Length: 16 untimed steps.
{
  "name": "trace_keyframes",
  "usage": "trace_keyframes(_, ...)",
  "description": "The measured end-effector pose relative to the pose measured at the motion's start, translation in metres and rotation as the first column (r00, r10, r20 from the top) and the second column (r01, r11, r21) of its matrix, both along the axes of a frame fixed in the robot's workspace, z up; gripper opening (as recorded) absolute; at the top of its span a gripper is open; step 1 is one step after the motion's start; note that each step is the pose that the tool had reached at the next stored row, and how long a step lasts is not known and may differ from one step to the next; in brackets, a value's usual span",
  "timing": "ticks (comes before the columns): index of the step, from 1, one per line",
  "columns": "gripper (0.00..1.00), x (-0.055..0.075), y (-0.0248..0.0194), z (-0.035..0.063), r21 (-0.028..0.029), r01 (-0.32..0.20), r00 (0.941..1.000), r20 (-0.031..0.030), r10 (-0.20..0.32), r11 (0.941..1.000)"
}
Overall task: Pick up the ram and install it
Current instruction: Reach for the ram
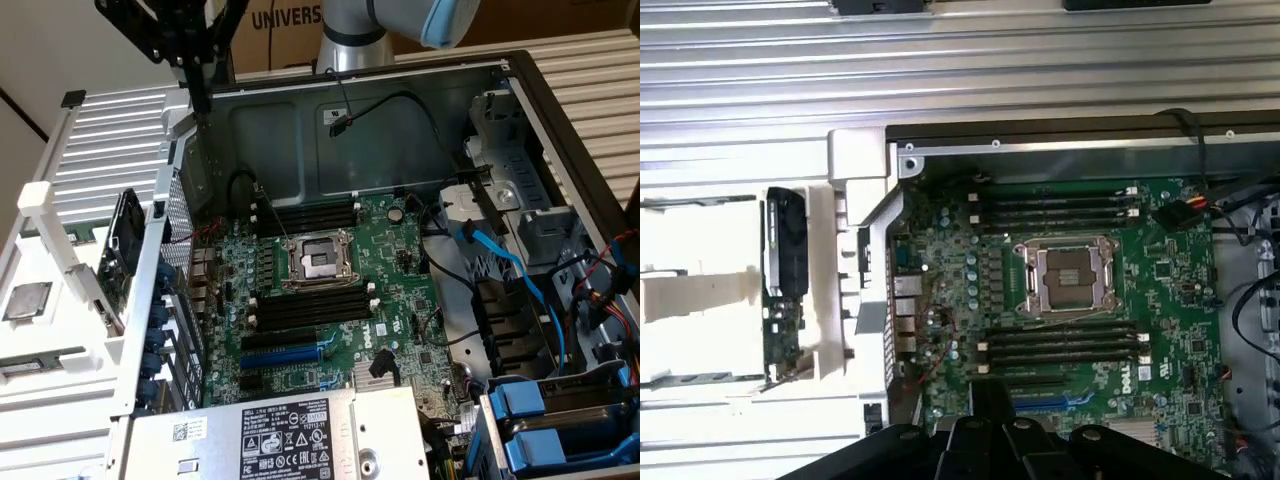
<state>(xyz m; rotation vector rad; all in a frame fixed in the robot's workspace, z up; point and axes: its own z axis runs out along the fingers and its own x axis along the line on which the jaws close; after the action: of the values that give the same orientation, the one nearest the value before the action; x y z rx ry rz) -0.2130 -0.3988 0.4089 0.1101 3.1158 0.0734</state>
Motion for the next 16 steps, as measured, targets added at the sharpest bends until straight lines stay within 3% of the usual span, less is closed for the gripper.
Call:
trace_keyframes(7, 0.10, -0.037, 0.0000, 0.0000, -0.0001, 0.000, 1.0000, 0.0000, 0.000, 1.0000)
trace_keyframes(8, 0.10, -0.050, 0.0000, -0.0001, 0.0000, 0.000, 1.0000, -0.0003, 0.000, 1.0000)
trace_keyframes(13, 0.10, -0.073, 0.0000, -0.0001, 0.0000, 0.000, 0.9999, -0.0104, 0.000, 1.0000)
trace_keyframes(14, 0.10, -0.082, 0.0000, -0.0001, -0.0001, 0.000, 0.9999, -0.0136, 0.000, 1.0000)
trace_keyframes(16, 0.10, -0.092, 0.0000, -0.0002, -0.0001, 0.000, 0.9999, -0.0151, 0.000, 1.0000)
